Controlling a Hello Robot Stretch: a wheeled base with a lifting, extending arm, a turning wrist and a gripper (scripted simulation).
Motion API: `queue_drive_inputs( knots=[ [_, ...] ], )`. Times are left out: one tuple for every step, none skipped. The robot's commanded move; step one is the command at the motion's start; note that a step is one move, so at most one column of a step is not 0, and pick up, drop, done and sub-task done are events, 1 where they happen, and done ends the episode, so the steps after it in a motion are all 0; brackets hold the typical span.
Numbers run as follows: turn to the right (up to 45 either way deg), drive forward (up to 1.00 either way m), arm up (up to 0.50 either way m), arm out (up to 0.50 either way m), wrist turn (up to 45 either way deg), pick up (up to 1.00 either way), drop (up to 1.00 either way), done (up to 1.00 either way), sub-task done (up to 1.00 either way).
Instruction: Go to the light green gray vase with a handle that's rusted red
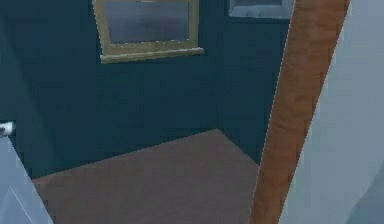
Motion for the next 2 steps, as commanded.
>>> queue_drive_inputs(
  knots=[
    [-30.0,0.0,0.0,0.0,0.0,0.0,0.0,0.0,0.0],
    [0.0,1.0,0.0,0.0,0.0,0.0,0.0,0.0,0.0]
  ],
)
